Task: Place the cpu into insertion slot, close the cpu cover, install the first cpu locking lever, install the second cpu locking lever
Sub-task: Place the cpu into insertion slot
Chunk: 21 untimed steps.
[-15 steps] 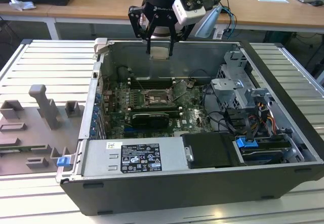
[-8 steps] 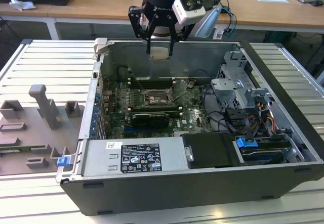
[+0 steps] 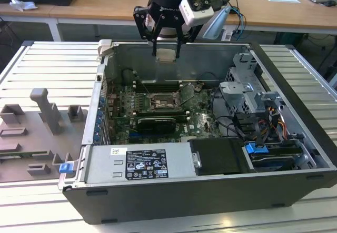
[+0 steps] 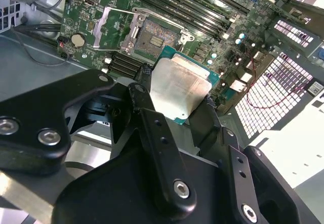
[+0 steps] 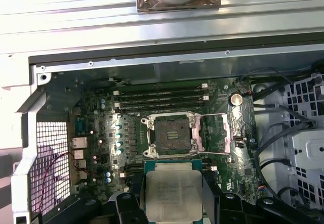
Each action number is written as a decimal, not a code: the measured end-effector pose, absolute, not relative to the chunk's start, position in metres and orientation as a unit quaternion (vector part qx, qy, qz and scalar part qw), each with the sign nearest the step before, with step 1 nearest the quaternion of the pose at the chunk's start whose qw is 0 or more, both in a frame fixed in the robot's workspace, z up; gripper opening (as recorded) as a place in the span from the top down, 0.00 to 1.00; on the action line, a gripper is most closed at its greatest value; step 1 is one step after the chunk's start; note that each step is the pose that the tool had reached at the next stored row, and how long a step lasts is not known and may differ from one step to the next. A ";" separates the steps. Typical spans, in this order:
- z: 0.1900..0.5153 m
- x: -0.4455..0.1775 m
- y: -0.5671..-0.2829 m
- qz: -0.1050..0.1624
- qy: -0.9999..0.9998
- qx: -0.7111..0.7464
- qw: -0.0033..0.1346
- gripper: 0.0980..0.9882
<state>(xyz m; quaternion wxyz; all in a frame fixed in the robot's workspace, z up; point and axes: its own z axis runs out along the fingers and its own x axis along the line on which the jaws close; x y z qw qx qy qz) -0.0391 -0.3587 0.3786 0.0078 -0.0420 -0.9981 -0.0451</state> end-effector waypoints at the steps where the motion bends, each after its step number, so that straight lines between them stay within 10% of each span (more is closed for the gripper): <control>1: 0.379 -0.039 -0.359 -0.045 -0.998 -0.042 0.008 0.50; 21: 0.378 -0.039 -0.359 -0.045 -0.998 -0.042 0.008 0.50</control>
